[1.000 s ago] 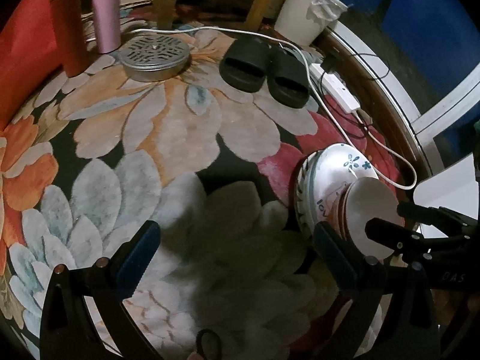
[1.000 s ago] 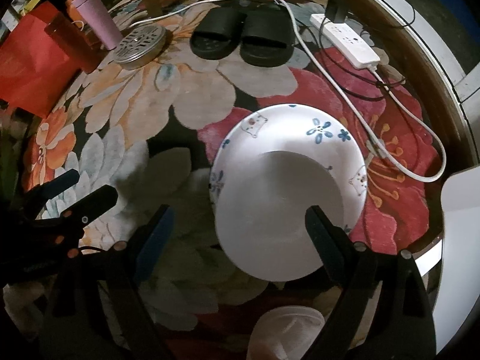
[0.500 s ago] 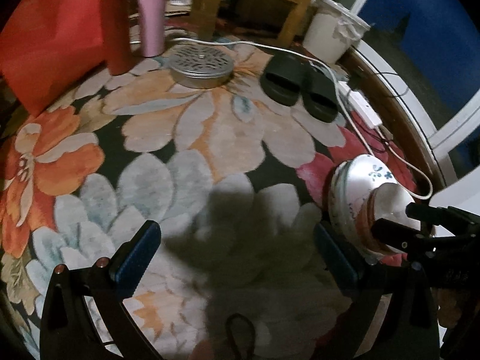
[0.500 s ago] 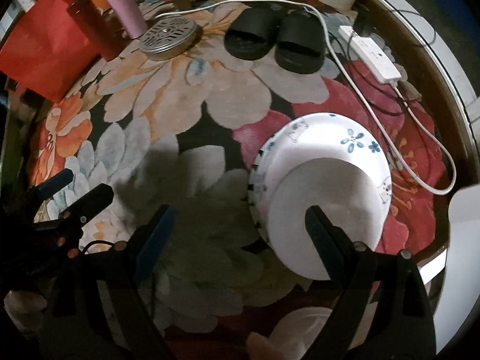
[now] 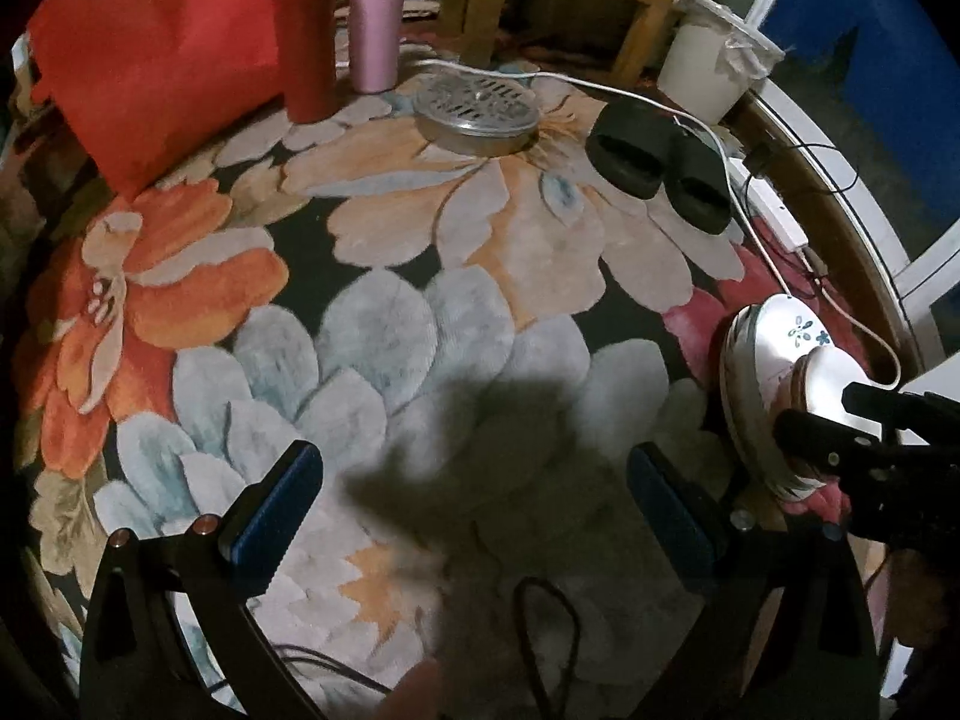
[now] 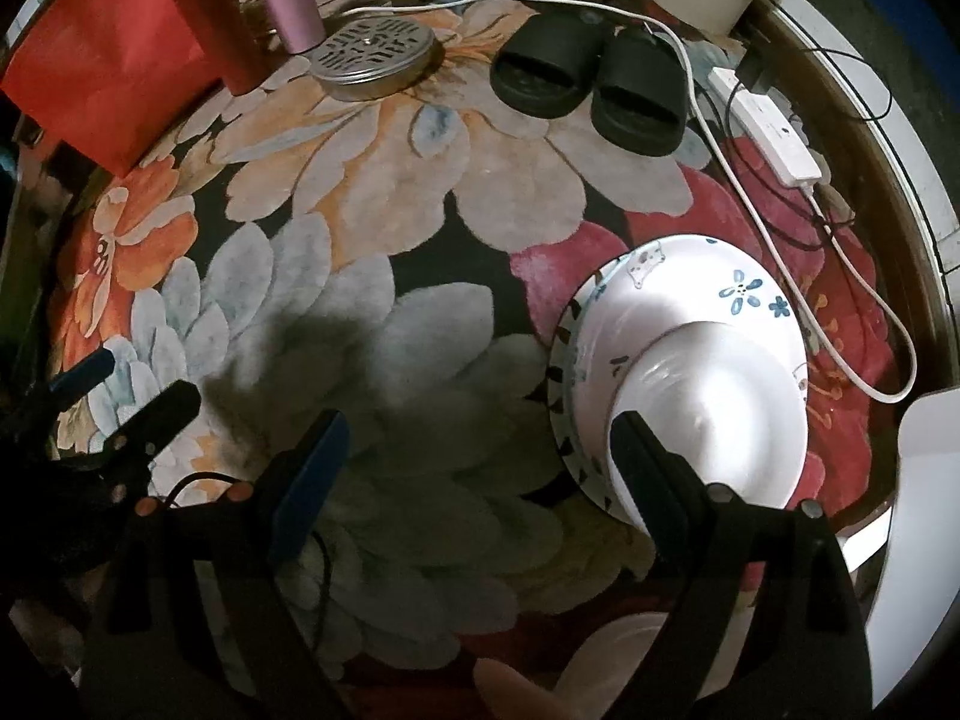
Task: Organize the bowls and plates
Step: 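Withdraw the right gripper from the stacked dishes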
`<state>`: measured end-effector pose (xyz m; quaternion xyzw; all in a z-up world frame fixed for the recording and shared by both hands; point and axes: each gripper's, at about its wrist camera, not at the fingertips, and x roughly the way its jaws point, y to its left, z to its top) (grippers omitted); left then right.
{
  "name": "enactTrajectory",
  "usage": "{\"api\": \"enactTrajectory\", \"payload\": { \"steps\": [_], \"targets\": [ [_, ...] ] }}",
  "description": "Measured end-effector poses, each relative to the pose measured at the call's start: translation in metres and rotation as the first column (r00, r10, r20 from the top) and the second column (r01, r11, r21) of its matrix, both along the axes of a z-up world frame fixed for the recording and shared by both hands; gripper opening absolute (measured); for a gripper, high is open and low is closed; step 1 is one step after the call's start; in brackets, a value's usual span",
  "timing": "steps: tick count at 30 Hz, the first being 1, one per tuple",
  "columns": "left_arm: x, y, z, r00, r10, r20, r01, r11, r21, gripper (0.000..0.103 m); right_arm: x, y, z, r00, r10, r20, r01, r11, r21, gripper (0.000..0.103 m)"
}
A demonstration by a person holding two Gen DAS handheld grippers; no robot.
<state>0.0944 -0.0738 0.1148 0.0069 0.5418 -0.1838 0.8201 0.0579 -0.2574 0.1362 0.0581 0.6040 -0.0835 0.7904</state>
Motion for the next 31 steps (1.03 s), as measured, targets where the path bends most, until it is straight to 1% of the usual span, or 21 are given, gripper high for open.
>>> {"api": "enactTrajectory", "payload": {
  "steps": [1, 5, 7, 9, 17, 24, 31],
  "targets": [
    [0.0, 0.003, -0.001, 1.0, 0.013, -0.006, -0.013, 1.0, 0.01, 0.102, 0.0, 0.002, 0.0, 1.0, 0.002, 0.001, -0.002, 1.0, -0.005, 0.09],
    [0.0, 0.011, -0.002, 1.0, 0.019, -0.011, -0.019, 1.0, 0.013, 0.102, 0.001, 0.012, 0.0, 1.0, 0.022, 0.006, -0.022, 0.999, -0.03, 0.09],
    [0.0, 0.015, -0.002, 1.0, 0.027, -0.006, -0.027, 0.999, 0.02, 0.102, 0.002, 0.015, -0.001, 1.0, 0.031, 0.006, -0.03, 0.999, -0.026, 0.09],
    [-0.001, 0.02, -0.003, 0.999, 0.032, -0.015, -0.032, 0.999, 0.006, 0.102, 0.002, 0.019, -0.001, 0.999, 0.039, 0.007, -0.039, 0.999, -0.02, 0.09],
    [-0.004, 0.034, -0.006, 0.999, 0.043, -0.02, -0.043, 0.999, 0.0, 0.101, 0.004, 0.035, -0.006, 0.998, 0.068, 0.002, -0.068, 0.998, -0.009, 0.09],
    [-0.004, 0.048, -0.014, 0.996, 0.073, -0.048, -0.073, 0.997, -0.005, 0.097, 0.006, 0.047, -0.017, 0.997, 0.081, -0.02, -0.08, 0.996, 0.033, 0.09],
    [-0.004, 0.062, -0.024, 0.992, 0.106, -0.075, -0.107, 0.994, -0.012, 0.097, 0.004, 0.06, -0.023, 0.992, 0.118, -0.033, -0.117, 0.993, 0.035, 0.09]
  ]
}}
